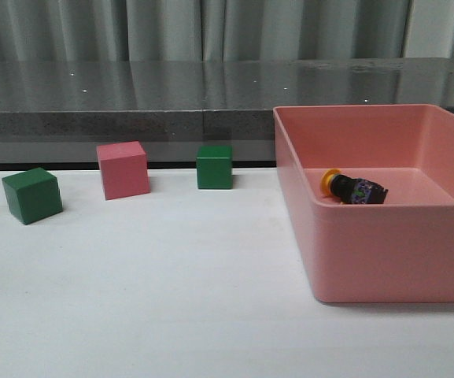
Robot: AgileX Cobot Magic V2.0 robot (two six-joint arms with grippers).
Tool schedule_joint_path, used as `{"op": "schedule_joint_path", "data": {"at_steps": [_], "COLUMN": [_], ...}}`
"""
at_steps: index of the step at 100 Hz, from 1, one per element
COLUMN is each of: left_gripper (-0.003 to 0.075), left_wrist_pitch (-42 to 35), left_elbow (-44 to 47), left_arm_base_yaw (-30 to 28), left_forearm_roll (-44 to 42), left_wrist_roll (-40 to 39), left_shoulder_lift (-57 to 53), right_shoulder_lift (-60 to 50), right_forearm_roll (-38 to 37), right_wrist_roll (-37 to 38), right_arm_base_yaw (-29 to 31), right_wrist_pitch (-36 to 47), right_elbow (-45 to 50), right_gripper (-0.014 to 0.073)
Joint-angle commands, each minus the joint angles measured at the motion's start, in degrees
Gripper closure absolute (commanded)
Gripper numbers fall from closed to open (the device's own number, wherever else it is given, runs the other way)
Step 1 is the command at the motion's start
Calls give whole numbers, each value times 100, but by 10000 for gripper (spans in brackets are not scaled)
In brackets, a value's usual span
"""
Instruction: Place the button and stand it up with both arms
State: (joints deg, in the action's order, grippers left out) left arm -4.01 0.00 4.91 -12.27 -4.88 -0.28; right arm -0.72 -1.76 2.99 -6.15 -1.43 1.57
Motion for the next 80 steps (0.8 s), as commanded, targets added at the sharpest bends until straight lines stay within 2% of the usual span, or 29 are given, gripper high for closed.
{"op": "schedule_joint_path", "data": {"at_steps": [1, 23, 40, 49, 61, 80], "left_gripper": [739, 739, 739, 739, 739, 739], "left_wrist_pitch": [-421, -421, -421, -421, -421, -421], "left_elbow": [255, 255, 255, 255, 255, 255], "left_arm_base_yaw": [-19, -19, -19, -19, -19, -19], "left_forearm_roll": [13, 13, 13, 13, 13, 13], "left_wrist_roll": [-54, -54, -54, -54, -54, -54], "left_shoulder_lift": [-173, -173, -173, -173, -173, -173], "right_shoulder_lift": [-16, -7, 278, 772, 1716, 3363], "right_forearm_roll": [5, 5, 103, 176, 629, 738], "right_wrist_roll": [-79, -79, -79, -79, -79, -79], "right_arm_base_yaw": [7, 7, 7, 7, 7, 7], "right_wrist_pitch": [509, 715, -522, -948, -1381, -1587], "right_elbow": [-84, -170, -1047, -1763, -2786, -4065], "right_gripper": [655, 655, 655, 655, 655, 655]}}
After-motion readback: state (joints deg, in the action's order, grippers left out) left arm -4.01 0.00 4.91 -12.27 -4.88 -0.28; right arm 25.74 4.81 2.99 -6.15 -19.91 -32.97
